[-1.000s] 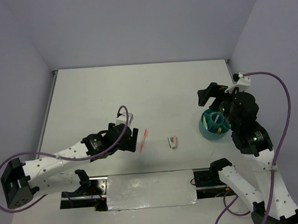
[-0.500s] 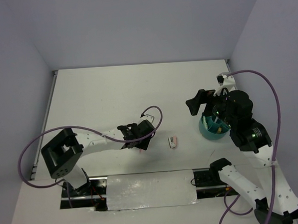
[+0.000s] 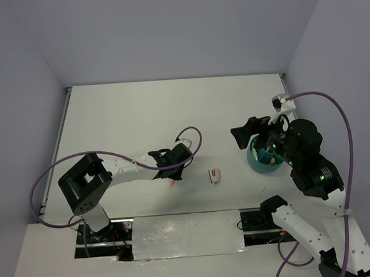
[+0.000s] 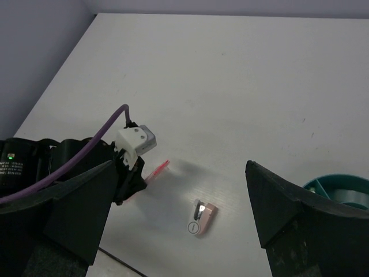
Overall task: Sort the stationery into containers
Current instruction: Pick up the pen from the center of the board.
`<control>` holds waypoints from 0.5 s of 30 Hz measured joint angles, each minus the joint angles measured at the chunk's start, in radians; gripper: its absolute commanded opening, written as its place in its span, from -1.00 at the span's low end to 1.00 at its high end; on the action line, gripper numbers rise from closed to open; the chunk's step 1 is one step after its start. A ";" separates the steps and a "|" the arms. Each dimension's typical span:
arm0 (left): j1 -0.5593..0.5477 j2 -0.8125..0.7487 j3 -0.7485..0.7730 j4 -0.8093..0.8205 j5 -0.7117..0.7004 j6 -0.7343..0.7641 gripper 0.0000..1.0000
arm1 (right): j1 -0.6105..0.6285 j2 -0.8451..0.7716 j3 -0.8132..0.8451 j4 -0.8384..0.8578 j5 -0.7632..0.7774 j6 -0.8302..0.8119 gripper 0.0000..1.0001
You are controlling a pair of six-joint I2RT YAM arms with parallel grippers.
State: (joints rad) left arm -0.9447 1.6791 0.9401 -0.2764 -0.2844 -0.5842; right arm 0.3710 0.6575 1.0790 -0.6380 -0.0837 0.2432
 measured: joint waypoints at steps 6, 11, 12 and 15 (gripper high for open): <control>0.035 -0.007 -0.013 0.019 0.008 -0.006 -1.00 | 0.002 -0.002 0.000 0.002 -0.023 -0.002 0.99; 0.048 -0.057 -0.062 0.012 0.003 -0.027 -1.00 | 0.003 -0.002 0.000 0.011 -0.045 0.007 0.99; 0.052 -0.073 -0.074 -0.005 -0.001 -0.030 -1.00 | 0.003 0.002 -0.001 0.015 -0.048 0.011 0.99; 0.059 -0.126 -0.095 -0.079 -0.020 -0.048 -1.00 | 0.003 0.034 -0.009 0.037 -0.068 0.034 0.99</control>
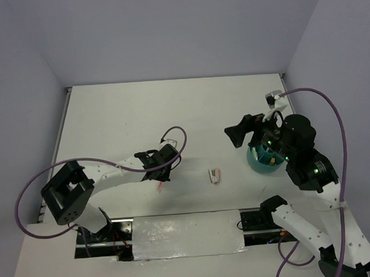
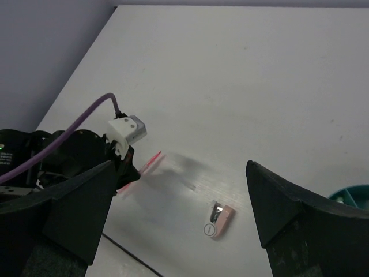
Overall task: Sort the stationery into containers
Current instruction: Pick up the pen from the center of the board, then close the pen cap on the pen.
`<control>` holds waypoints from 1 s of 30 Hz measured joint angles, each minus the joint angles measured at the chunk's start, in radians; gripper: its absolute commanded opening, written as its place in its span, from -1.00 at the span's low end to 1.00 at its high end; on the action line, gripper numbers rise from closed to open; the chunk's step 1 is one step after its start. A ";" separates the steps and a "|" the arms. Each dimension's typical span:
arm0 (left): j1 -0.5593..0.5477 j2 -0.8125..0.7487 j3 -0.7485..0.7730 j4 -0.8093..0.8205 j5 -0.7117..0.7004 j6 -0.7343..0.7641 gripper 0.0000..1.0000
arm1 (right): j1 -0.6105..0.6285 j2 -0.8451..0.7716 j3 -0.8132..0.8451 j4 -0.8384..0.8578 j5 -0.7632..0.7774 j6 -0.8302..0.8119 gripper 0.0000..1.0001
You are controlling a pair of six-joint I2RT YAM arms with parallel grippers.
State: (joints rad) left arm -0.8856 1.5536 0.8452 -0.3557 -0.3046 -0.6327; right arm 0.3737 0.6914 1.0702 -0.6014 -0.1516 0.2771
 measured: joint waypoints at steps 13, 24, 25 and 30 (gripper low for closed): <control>0.006 -0.580 0.118 -0.320 -0.209 -0.100 -1.00 | 0.295 0.434 -0.182 0.141 0.010 -0.166 0.89; 0.011 -1.056 0.128 -0.384 -0.248 0.046 -1.00 | 0.486 0.861 -0.065 0.169 0.071 -0.441 0.30; 0.011 -1.086 0.109 -0.370 -0.236 0.062 -1.00 | 0.489 0.891 -0.054 0.169 0.082 -0.461 0.30; 0.011 -1.122 0.048 -0.345 -0.153 0.135 -1.00 | 0.494 0.972 -0.011 0.159 0.124 -0.529 0.24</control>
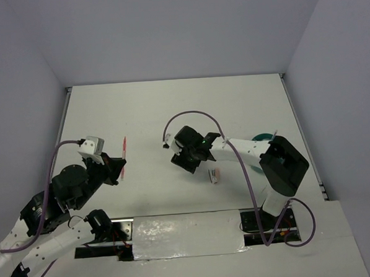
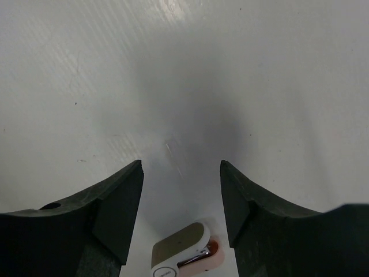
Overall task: Sort the stationery into containers
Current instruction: Close the pen cap on the pen.
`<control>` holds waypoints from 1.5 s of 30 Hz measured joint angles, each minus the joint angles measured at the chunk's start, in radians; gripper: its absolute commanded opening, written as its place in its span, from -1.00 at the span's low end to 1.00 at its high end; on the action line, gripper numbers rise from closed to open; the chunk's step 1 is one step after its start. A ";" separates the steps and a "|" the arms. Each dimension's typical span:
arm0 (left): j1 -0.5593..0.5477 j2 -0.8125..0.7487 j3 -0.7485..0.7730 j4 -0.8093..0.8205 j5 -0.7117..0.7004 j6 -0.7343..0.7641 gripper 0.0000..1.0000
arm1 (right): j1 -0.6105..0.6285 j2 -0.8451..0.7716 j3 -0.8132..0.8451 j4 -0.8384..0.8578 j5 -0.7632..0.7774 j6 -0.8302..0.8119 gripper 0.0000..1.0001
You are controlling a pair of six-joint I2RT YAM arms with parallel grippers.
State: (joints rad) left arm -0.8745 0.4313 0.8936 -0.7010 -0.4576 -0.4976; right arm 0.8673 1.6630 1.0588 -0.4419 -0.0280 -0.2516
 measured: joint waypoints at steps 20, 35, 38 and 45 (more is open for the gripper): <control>0.000 0.024 -0.017 0.050 0.128 0.055 -1.00 | 0.008 0.136 0.036 0.012 -0.007 -0.060 -0.45; 0.000 0.007 -0.017 0.051 0.134 0.054 -1.00 | 0.007 0.050 -0.040 0.108 0.055 0.121 -1.00; 0.000 0.014 -0.017 0.068 0.174 0.049 -1.00 | 0.007 -0.075 -0.059 0.130 0.196 0.288 -1.00; 0.000 0.099 -0.114 0.290 0.383 -0.021 -1.00 | 0.011 -0.689 -0.235 0.370 0.429 0.772 -1.00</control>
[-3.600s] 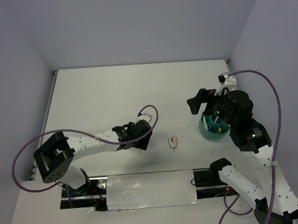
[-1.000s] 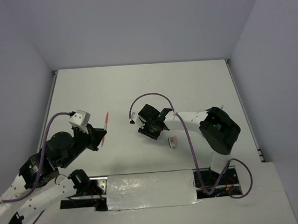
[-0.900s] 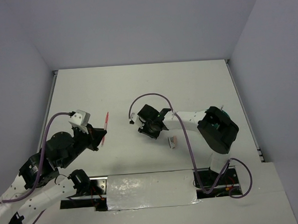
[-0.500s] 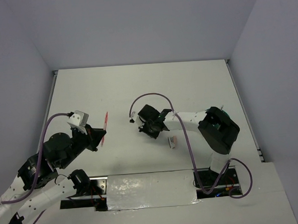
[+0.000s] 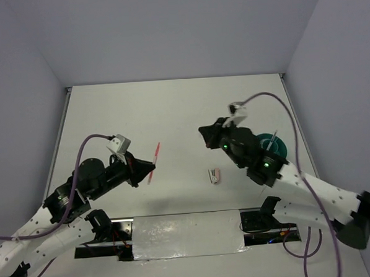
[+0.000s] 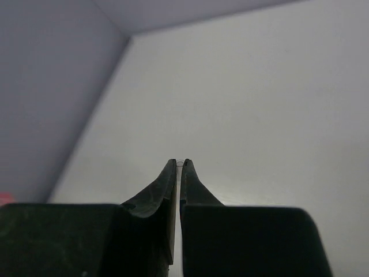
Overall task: Sort the stationery into containers
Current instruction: Close the pen cap on the pen.
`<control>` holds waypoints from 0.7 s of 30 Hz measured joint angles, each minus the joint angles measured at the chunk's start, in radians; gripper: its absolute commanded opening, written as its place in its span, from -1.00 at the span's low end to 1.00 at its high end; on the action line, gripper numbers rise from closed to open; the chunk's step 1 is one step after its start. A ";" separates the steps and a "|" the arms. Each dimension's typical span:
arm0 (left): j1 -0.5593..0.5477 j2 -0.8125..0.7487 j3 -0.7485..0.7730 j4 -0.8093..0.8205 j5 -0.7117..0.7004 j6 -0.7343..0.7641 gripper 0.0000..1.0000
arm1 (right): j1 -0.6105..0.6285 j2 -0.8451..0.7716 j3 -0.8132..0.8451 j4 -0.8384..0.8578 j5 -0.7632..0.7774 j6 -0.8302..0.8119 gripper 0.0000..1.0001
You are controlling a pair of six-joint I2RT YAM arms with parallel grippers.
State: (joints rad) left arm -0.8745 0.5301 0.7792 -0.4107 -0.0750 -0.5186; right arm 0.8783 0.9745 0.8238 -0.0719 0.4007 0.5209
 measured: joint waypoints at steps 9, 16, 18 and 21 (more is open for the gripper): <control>-0.014 0.126 -0.214 0.483 0.264 -0.115 -1.00 | 0.034 -0.326 -0.224 0.283 0.064 0.296 -1.00; -0.050 0.214 -0.218 0.683 0.340 -0.134 -1.00 | 0.064 -0.305 -0.248 0.434 -0.050 0.307 -1.00; -0.053 0.228 -0.218 0.703 0.343 -0.140 -1.00 | 0.081 -0.299 -0.248 0.470 -0.066 0.299 -1.00; -0.054 0.239 -0.218 0.719 0.343 -0.142 -1.00 | 0.113 -0.283 -0.248 0.512 -0.077 0.282 -1.00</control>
State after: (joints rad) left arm -0.9287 0.7689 0.5613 0.3080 0.2680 -0.6601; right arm 0.9916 0.6914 0.5755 0.4400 0.3237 0.8024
